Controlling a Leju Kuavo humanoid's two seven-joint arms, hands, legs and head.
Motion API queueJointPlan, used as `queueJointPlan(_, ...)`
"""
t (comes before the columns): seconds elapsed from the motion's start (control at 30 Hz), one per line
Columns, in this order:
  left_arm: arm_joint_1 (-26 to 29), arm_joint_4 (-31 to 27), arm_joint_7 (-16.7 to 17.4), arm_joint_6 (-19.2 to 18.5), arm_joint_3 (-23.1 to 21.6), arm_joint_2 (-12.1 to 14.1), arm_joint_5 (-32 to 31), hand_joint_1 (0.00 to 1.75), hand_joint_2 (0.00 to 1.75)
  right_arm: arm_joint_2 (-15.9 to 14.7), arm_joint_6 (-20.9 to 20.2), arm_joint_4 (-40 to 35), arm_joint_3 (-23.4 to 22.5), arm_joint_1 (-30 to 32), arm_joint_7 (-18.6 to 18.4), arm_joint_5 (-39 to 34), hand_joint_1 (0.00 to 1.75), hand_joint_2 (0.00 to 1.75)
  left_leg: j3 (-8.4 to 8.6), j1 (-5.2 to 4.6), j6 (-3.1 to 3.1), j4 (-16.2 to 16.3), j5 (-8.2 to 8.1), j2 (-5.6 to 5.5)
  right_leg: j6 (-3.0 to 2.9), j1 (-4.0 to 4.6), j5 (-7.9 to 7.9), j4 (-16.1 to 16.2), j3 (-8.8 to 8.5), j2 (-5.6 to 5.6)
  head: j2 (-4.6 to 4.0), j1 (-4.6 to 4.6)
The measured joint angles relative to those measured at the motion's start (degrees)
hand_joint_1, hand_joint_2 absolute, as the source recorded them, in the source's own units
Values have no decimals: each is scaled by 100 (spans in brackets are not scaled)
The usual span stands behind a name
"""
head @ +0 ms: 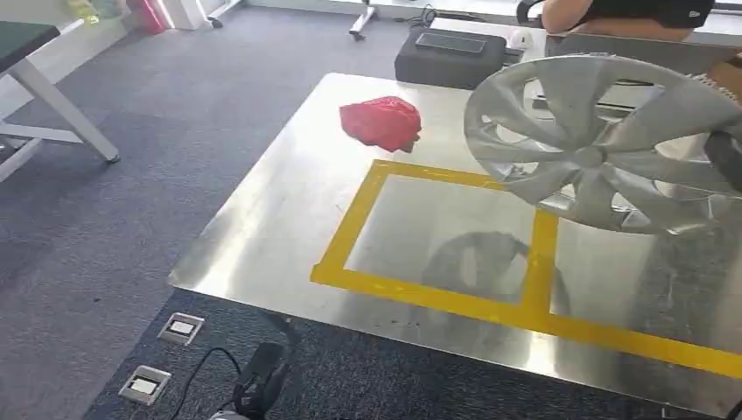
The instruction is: Take the parts from the cabinet and place them on the table.
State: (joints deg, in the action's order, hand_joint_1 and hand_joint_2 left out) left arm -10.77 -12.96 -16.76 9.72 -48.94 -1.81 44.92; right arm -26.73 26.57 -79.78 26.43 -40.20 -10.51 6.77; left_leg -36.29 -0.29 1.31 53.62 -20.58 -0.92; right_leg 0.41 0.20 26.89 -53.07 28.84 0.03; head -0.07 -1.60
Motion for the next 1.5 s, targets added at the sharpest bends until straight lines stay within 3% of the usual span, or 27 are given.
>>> queueJointPlan(0.17, 3, 0, -11, 9, 0, -20, -17, 0, 0, -227, 560, 232, 81, -107, -383, 901, 175, 175, 0, 0, 0, 0, 0, 1, 0, -1, 0, 1, 0, 0, 0, 0)
queueJointPlan(0.37, 4, 0, -90, 64, 0, -50, -35, 0, 0, -444, 820, 444, 90, -124, -713, 1588, 175, 175, 1, -1, 0, -1, 0, 3, 1, -1, -1, 0, 1, 1, 0, 0)
queueJointPlan(0.6, 6, 0, -120, 70, 0, -63, -35, 0, 0, -562, 888, 599, 120, -127, -908, 2008, 175, 175, 5, -1, 0, -6, 0, 5, 1, -2, -1, 1, 2, 0, 0, 0)
queueJointPlan(0.77, 23, 0, -164, 81, 0, -76, -35, 0, 0, -680, 943, 770, 177, -161, -1176, 2805, 175, 175, 6, -1, 0, -8, 1, 3, 2, -2, -1, 0, 3, -1, 0, -2)
queueJointPlan(0.97, 41, 0, -186, 99, 0, -81, -35, 0, 0, -763, 945, 944, 238, -184, -1220, 2978, 175, 175, 7, -1, 0, -14, 1, 4, 2, -2, -1, 1, 4, 0, 0, -2)
queueJointPlan(1.23, 73, 0, -284, 177, 0, -101, -24, 0, 0, -844, 993, 1259, 367, -225, -1369, 4121, 175, 175, 11, -1, -1, -16, 2, 5, 2, -3, -1, 1, 3, 2, 0, -2)
queueJointPlan(1.5, 79, 0, -306, 177, 0, -105, -33, 0, 0, -914, 1233, 1534, 452, -212, -1522, 4732, 175, 175, 13, -1, -1, -18, 3, 5, 2, -3, -1, 1, 4, 2, 0, -2)
